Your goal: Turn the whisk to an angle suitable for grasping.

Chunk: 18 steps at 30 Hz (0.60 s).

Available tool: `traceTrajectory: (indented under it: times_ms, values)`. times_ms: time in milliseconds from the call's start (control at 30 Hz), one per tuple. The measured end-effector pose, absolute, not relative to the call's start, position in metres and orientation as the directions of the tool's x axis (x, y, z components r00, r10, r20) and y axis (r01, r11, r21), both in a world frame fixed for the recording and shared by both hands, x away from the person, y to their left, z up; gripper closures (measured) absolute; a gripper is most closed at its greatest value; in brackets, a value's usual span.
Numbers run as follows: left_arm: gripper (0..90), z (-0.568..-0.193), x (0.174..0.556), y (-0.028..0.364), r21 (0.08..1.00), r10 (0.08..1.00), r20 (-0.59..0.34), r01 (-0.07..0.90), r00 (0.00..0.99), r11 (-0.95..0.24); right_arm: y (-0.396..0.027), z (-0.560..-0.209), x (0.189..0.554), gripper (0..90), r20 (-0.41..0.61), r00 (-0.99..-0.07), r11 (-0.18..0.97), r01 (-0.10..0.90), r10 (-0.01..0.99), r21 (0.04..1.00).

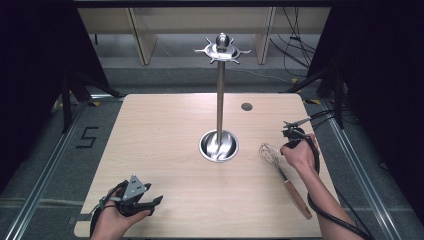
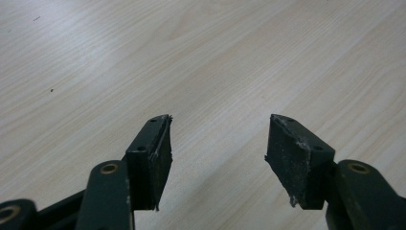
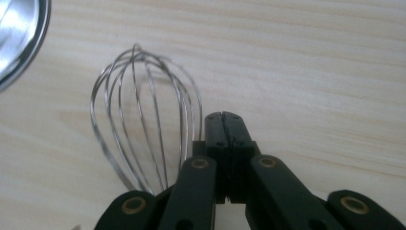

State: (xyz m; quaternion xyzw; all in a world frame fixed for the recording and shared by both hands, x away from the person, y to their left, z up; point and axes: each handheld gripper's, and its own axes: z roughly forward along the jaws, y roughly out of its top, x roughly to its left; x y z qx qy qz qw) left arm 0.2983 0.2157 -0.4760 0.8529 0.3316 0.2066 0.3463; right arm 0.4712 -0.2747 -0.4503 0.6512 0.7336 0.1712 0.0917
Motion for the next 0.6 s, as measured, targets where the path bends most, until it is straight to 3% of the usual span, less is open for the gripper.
traceTrajectory:
  times_ms: [133, 167, 300, 367, 400, 600]
  values:
    - [40.3, -0.478, 0.3, 0.215, 0.744, 0.716, 0.12, 0.415, 0.688, -0.524, -0.276, -0.459, 0.479, 90.0, 0.084, -0.119, 0.08, 0.924, 0.989, 0.374]
    - [40.2, -0.479, 0.297, 0.213, 0.746, 0.742, 0.08, 0.454, 0.665, -0.488, -0.274, -0.46, 0.48, 90.0, 0.107, -0.095, 0.051, 0.932, 0.99, 0.358]
    - [40.5, -0.479, 0.297, 0.212, 0.743, 0.742, 0.07, 0.461, 0.667, -0.485, -0.271, -0.465, 0.482, 90.0, 0.101, -0.139, 0.093, 0.927, 0.985, 0.365]
    - [40.6, -0.476, 0.3, 0.216, 0.715, 0.703, 0.129, 0.426, 0.699, -0.555, -0.263, -0.465, 0.483, 90.0, 0.125, -0.14, 0.086, 0.929, 0.982, 0.36]
    - [40.6, -0.478, 0.299, 0.213, 0.741, 0.724, 0.099, 0.435, 0.683, -0.512, -0.261, -0.466, 0.483, 90.0, 0.128, -0.165, 0.107, 0.922, 0.978, 0.372]
    - [40.6, -0.479, 0.3, 0.214, 0.737, 0.718, 0.117, 0.425, 0.687, -0.526, -0.23, -0.465, 0.478, 90.0, 0.16, -0.308, 0.236, 0.903, 0.938, 0.359]
